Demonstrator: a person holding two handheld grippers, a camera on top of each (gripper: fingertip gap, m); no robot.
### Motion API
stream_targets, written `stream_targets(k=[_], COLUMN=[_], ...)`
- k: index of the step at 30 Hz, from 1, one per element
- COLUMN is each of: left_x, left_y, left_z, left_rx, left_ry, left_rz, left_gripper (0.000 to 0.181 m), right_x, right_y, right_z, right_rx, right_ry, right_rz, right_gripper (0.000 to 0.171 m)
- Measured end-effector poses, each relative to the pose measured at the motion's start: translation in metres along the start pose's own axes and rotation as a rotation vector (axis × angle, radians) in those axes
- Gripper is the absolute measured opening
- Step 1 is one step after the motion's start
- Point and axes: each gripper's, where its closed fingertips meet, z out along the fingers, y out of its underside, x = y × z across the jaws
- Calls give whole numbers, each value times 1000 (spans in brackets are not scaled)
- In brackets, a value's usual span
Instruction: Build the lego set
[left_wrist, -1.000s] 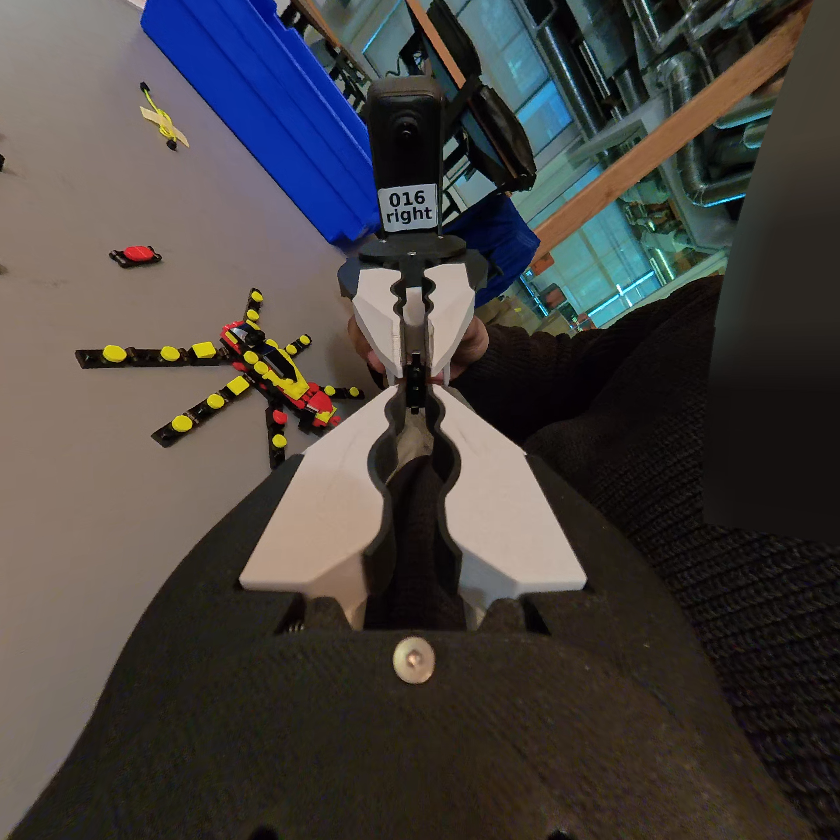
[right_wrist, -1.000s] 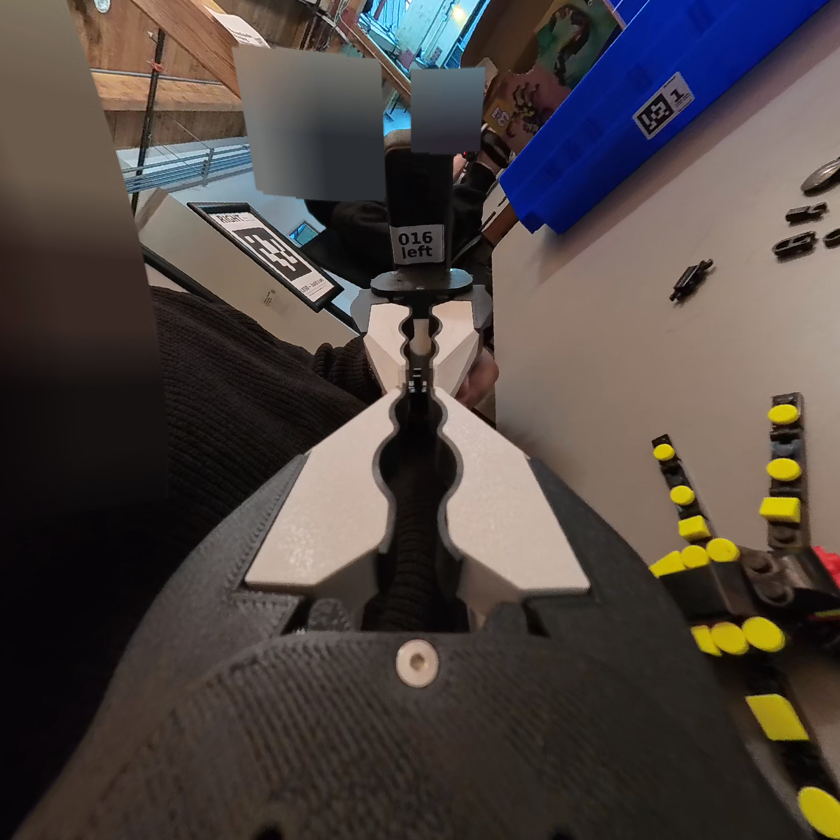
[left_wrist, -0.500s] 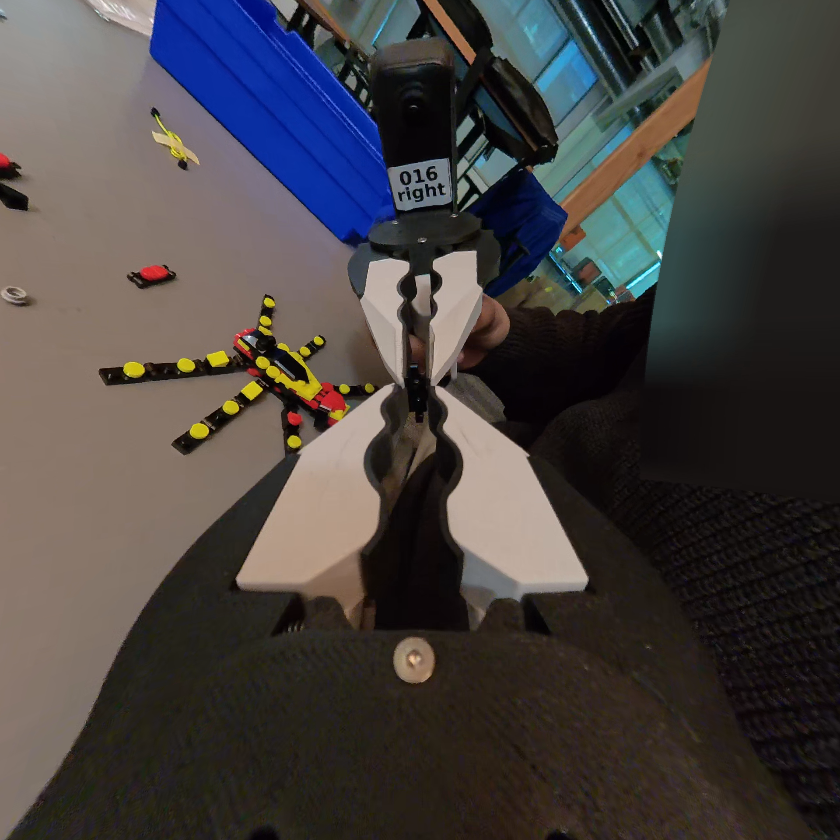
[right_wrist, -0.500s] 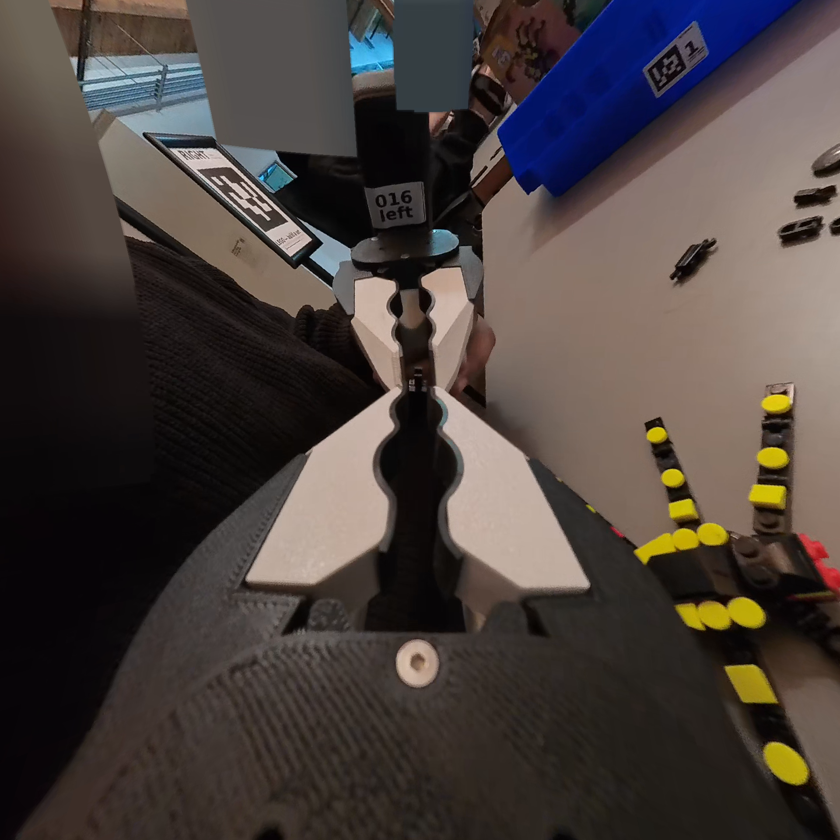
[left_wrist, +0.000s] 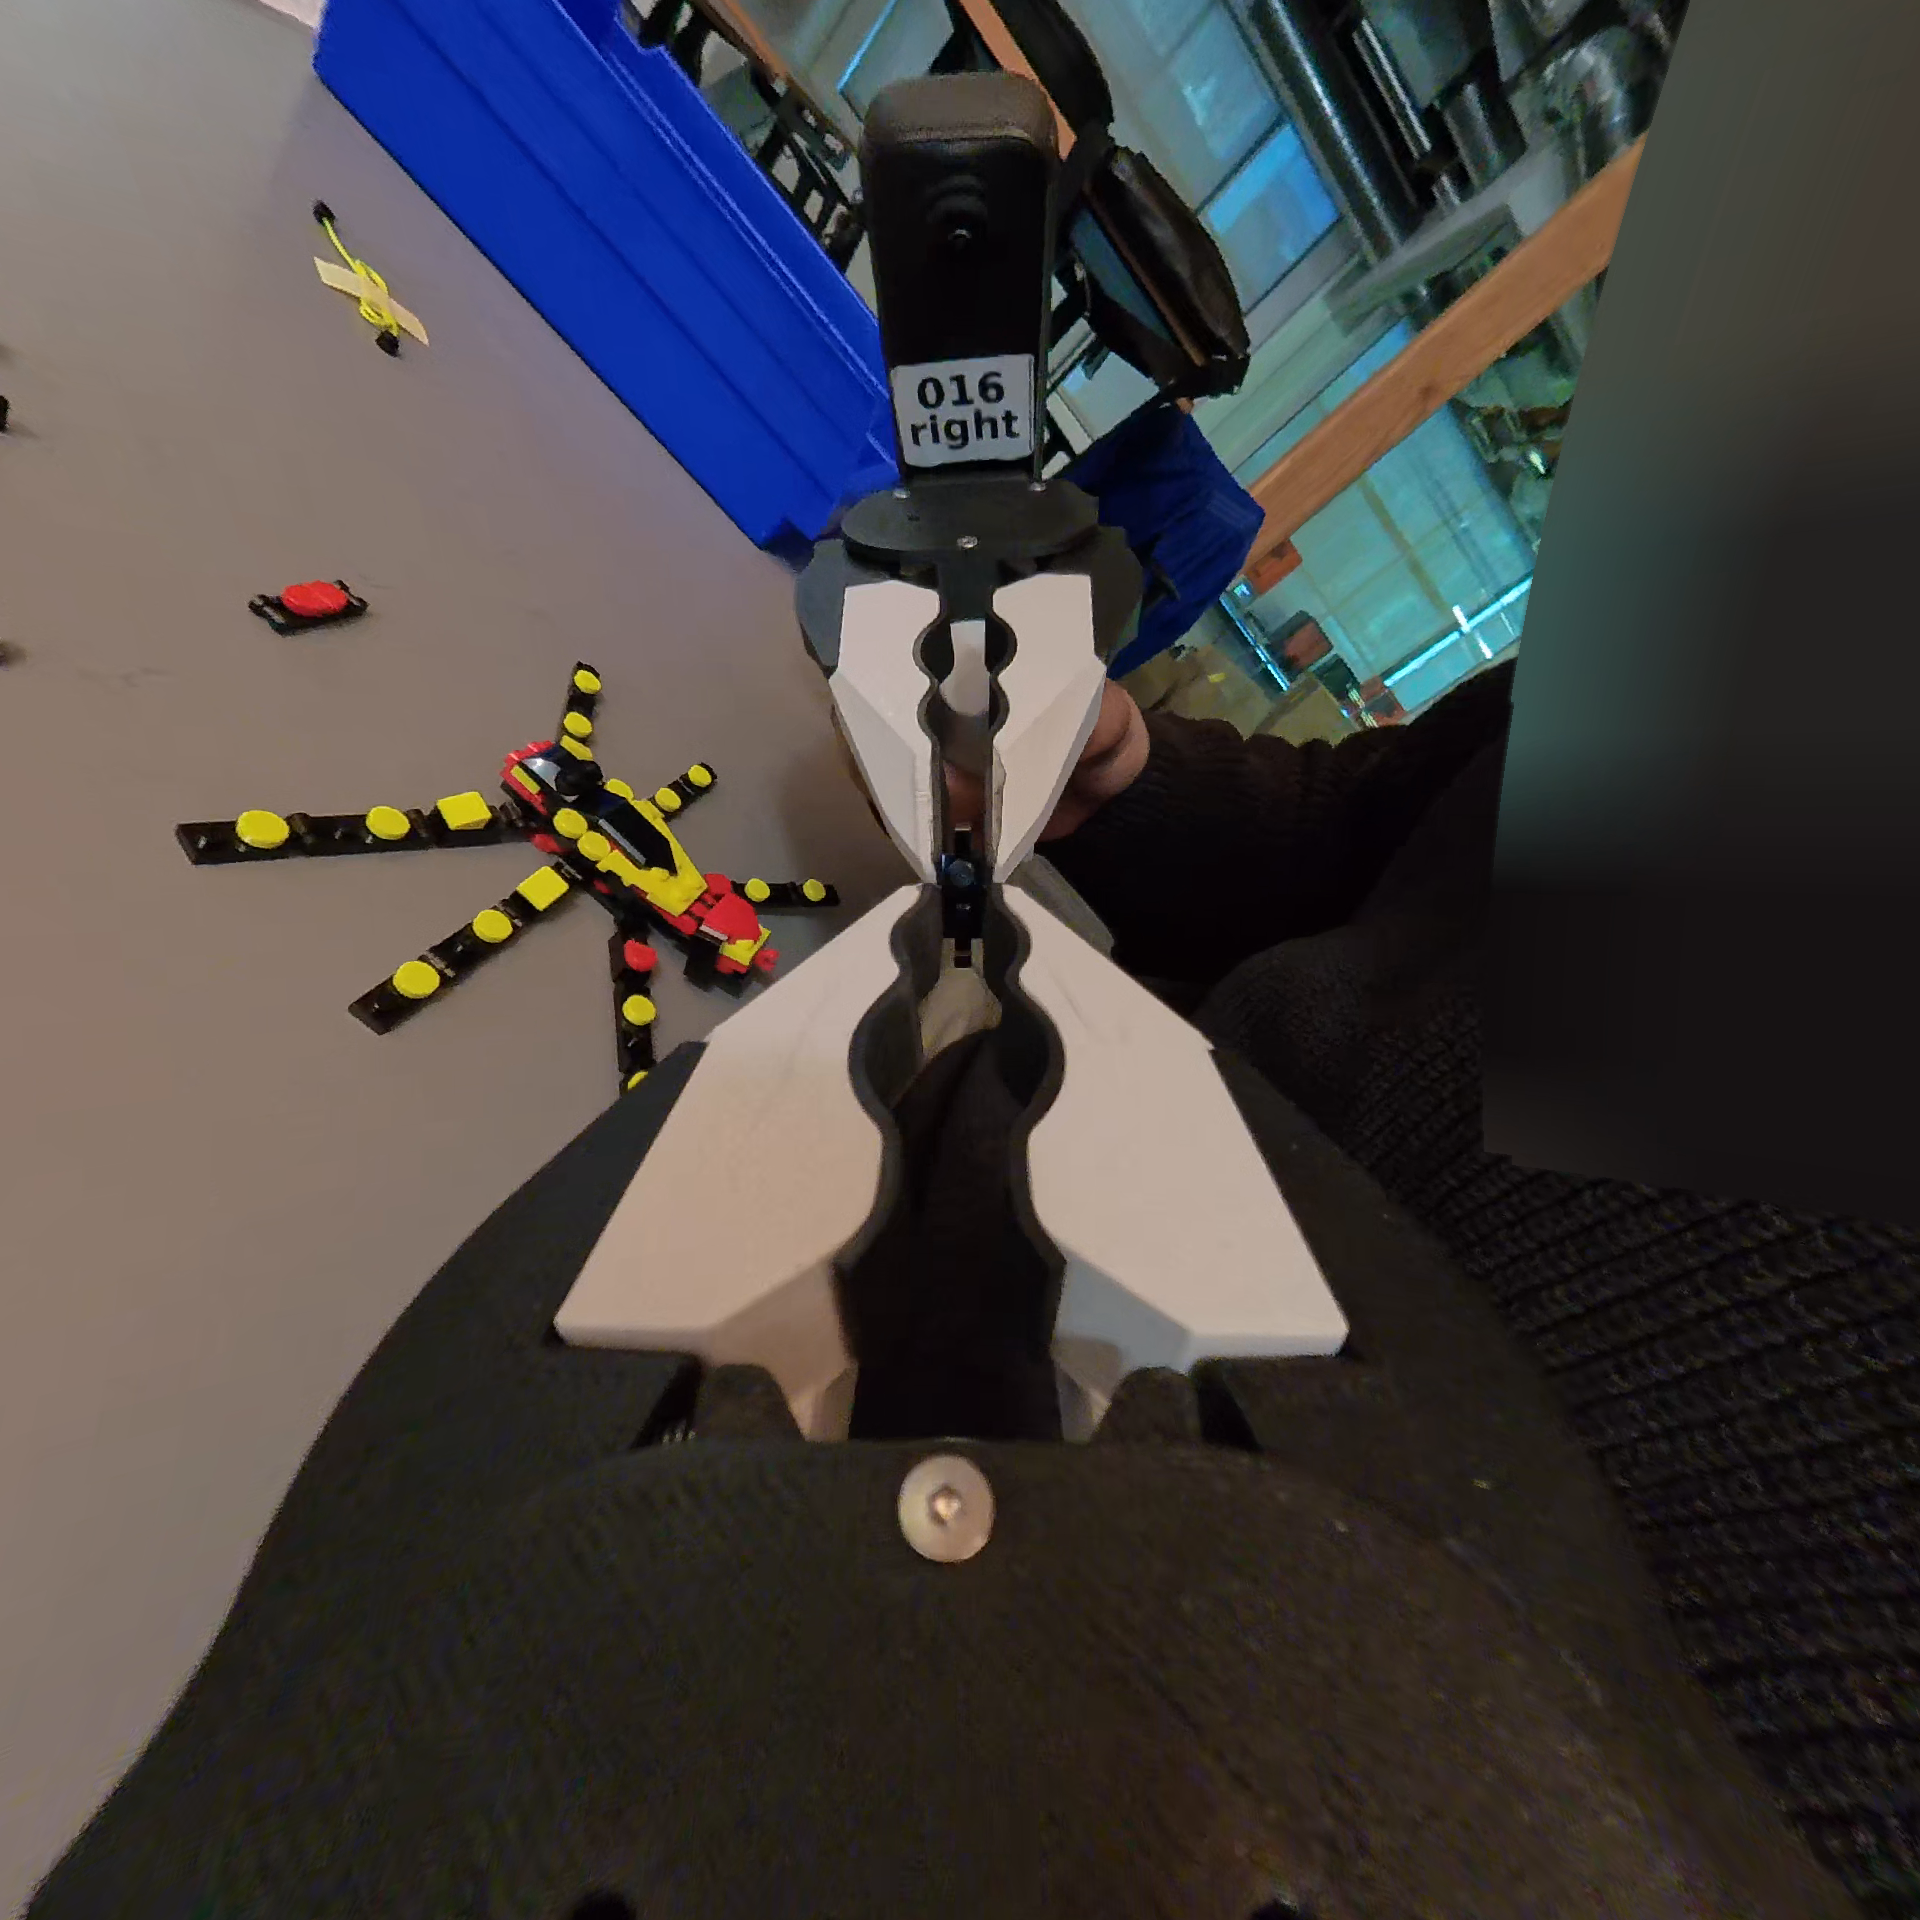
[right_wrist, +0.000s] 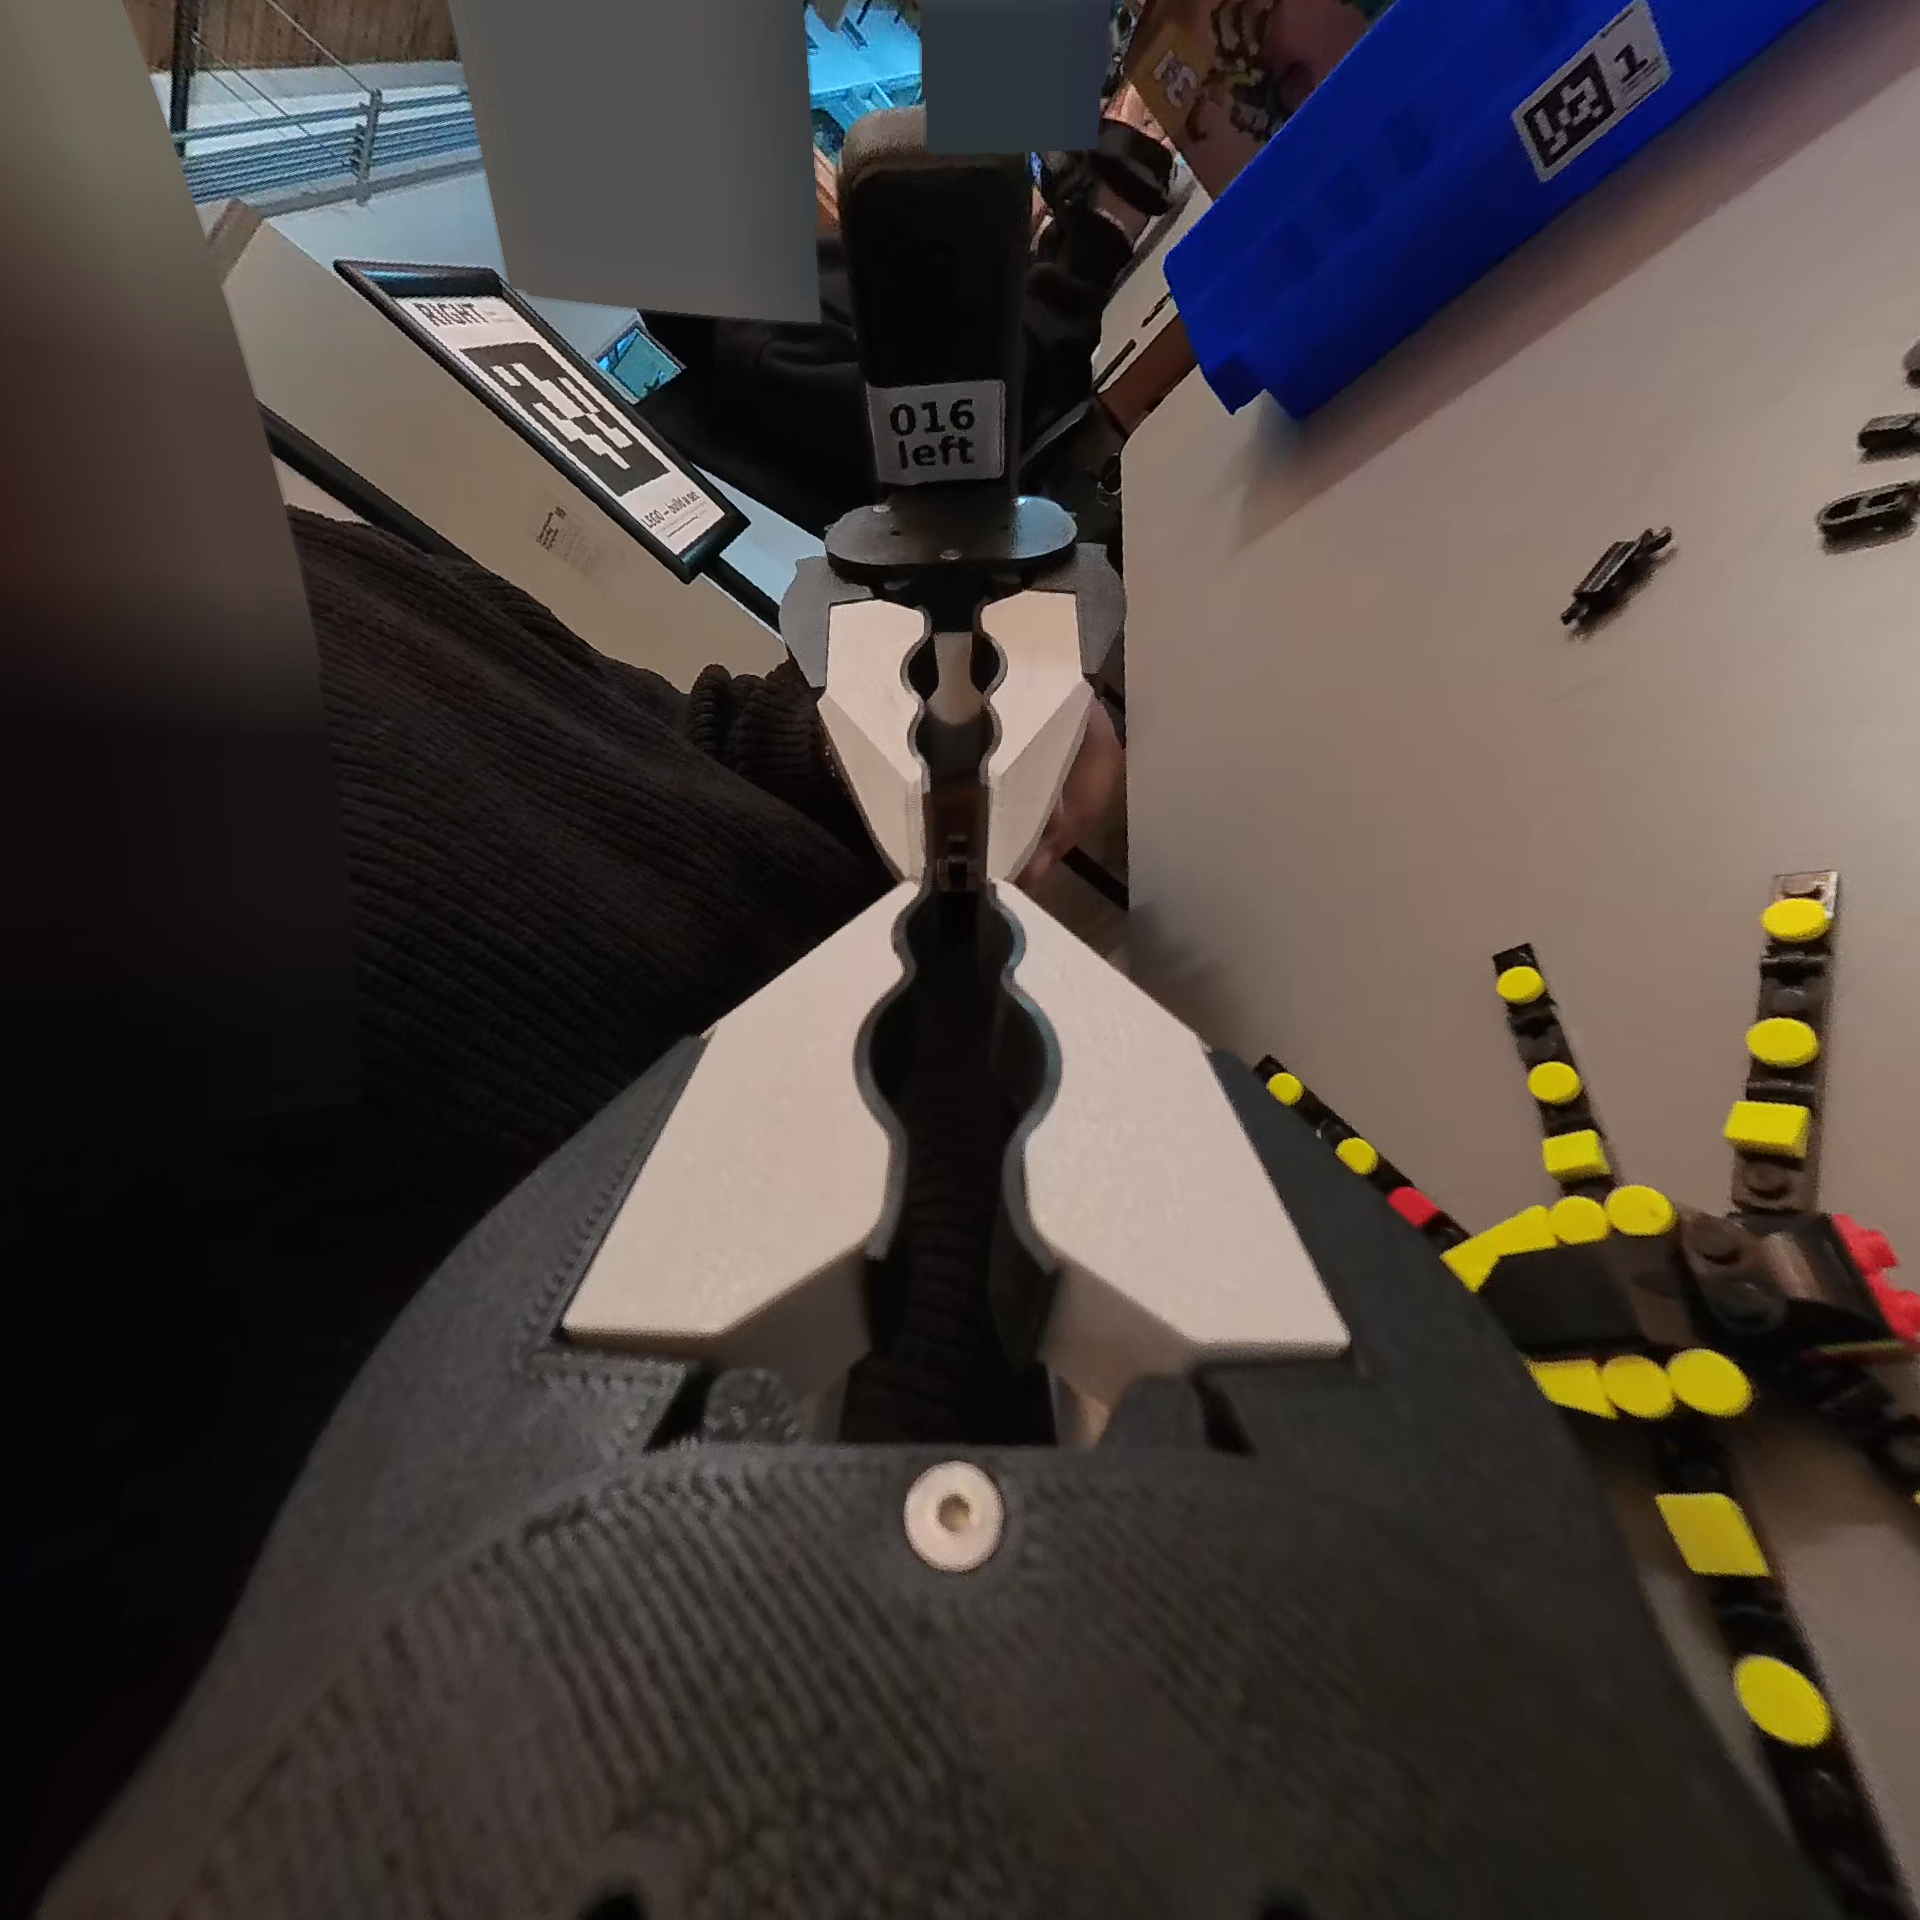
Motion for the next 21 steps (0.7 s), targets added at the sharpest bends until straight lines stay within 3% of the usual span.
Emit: stream_targets(k=[8, 9, 11, 13, 18, 21], left_x=[-5, -9, -17, -44, -40, -38], left_y=[0, -2, -36, -32, -34, -30], left_z=[1, -2, -31, -45, -34, -27], left_rx=[8, 24, 207, 211, 235, 222], left_ry=[-33, -55, -30, -175, -79, -35], left_rz=[-28, -32, -111, -87, -208, -261], left_gripper=[3, 6, 3, 4, 4, 4], right_x=[5, 10, 38, 23, 32, 29], right_y=[7, 14, 39, 14, -21, -21], right_z=[-5, -6, -18, -22, -27, -9], right_rx=[-57, -96, -224, -66, 70, 84], right_ry=[38, 67, 240, 144, 278, 256], right_rz=[1, -12, -72, 3, -195, -172], right_gripper=[6, 0, 0, 0, 0, 29])
